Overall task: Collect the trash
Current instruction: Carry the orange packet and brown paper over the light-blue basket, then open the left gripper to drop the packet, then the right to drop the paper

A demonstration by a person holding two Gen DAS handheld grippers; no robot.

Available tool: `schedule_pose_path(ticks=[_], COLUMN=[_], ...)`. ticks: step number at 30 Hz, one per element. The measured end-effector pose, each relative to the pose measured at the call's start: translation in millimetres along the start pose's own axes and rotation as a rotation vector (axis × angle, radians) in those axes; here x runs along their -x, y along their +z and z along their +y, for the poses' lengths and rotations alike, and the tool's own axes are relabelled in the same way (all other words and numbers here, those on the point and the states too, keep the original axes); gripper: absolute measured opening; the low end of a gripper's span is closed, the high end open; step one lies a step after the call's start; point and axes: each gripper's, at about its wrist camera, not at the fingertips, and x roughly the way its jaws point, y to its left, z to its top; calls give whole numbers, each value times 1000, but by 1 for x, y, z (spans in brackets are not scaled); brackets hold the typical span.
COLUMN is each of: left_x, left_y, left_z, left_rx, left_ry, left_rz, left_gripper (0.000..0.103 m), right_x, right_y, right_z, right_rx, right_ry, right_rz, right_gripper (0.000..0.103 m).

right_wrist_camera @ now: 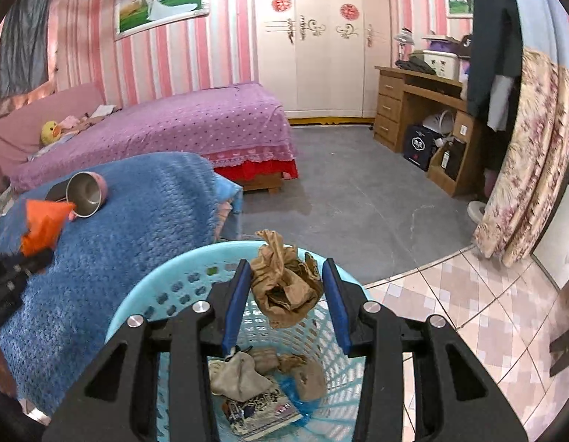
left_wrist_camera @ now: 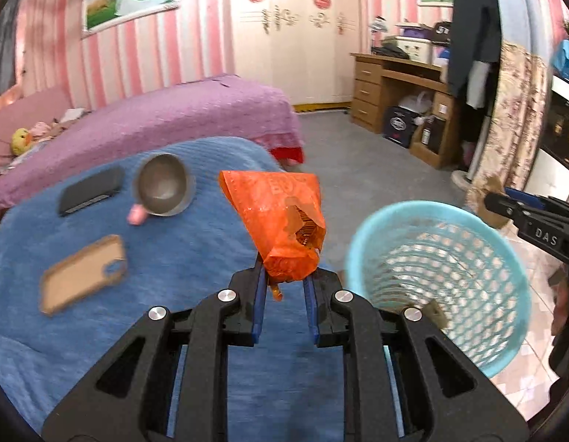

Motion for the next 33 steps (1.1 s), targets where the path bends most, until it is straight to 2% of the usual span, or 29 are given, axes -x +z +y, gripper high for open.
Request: schedule_pose_path(ticks=[6,12,15,17,18,20,23,26,33], left_x=[-17,-31,-36,-37,-37,-35,-31,-26,-16], left_y=[-5,-5,-3,-3,-3,-2,0,5,13], left_z=[-46,-76,-83,-80,-78,-72,-61,-47,-18], left_rx=[-36,-74,-85,-74,-67,-56,-40,-10,27], left_ry=[-42,-79,-86,-106,-105,-87,-66,-45,24], left_rz=[34,73,83,94,92,78,63,46,10], left_gripper=[17,17,24,43,48,65,76,85,91], right_x=[5,1,2,1,1,1,0,0,-7], right_y=[-5,-10,-10,-10,-10,-10,-10,-10,-12], right_z=[-15,-31,-32,-31,-30,-28,-26,-23,-10], right_rx=[14,-23,-35,-32,-28,-22,-15,-9,-4], right_ry=[-27,-32,-29,-26,-25,-23,-21,-19,-10], right_rz=[-1,19,18,17,17,19,21,21,28], right_gripper=[40,40,40,40,40,40,40,41,46])
